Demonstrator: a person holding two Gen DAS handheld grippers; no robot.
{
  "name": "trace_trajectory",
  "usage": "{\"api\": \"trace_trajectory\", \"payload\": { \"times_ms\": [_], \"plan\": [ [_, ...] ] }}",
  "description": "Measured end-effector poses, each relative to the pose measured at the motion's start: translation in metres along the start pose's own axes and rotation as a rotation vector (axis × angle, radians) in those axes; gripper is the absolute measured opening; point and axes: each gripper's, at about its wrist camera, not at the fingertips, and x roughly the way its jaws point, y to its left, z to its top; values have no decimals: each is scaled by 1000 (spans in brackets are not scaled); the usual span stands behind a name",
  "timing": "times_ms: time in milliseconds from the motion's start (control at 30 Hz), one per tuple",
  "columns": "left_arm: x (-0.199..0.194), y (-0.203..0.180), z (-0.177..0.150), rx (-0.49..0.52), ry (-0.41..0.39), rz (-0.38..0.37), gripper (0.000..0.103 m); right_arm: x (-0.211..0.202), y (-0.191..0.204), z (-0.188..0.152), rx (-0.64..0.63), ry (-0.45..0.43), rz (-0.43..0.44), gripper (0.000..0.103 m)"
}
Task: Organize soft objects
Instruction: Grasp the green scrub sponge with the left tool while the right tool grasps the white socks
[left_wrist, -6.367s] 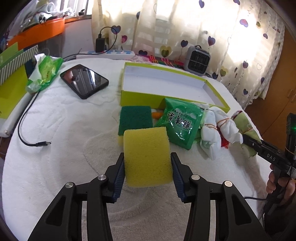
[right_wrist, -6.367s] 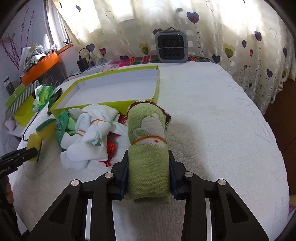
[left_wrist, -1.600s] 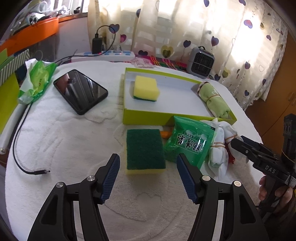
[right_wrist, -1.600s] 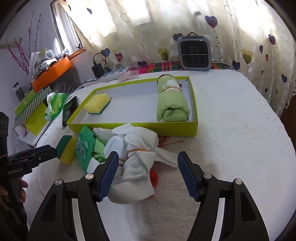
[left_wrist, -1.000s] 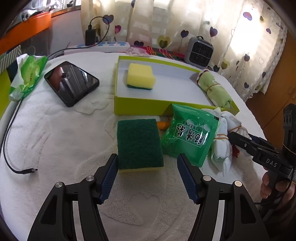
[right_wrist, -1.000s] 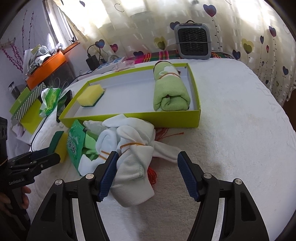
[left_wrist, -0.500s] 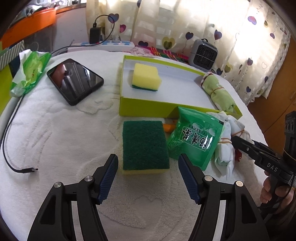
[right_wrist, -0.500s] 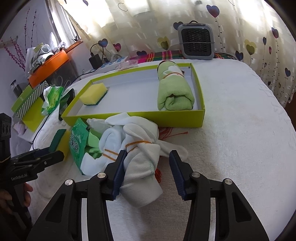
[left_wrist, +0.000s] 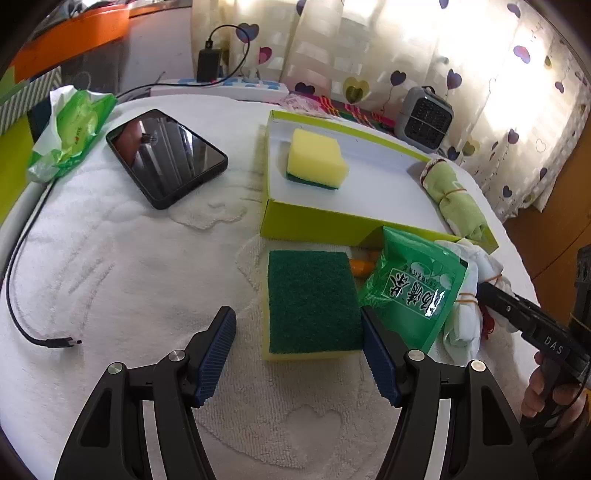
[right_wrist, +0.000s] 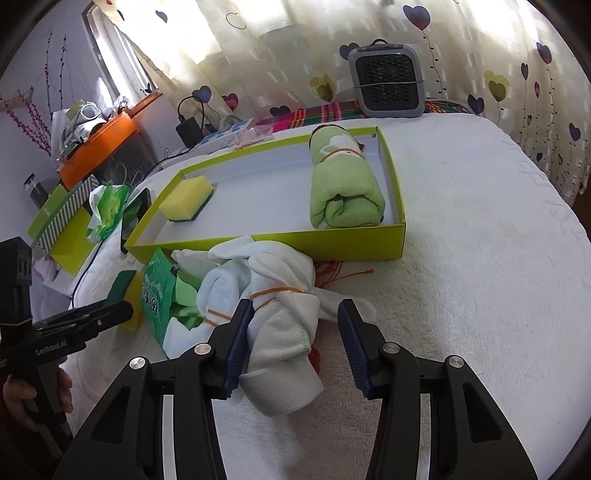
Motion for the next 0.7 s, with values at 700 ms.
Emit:
{"api": "trace_trajectory", "payload": {
  "times_ms": [700],
  "plan": [
    [-10,-8,-3,35,-28,6,47,-8,0,-1,-7,-30,-4,34]
  ]
}}
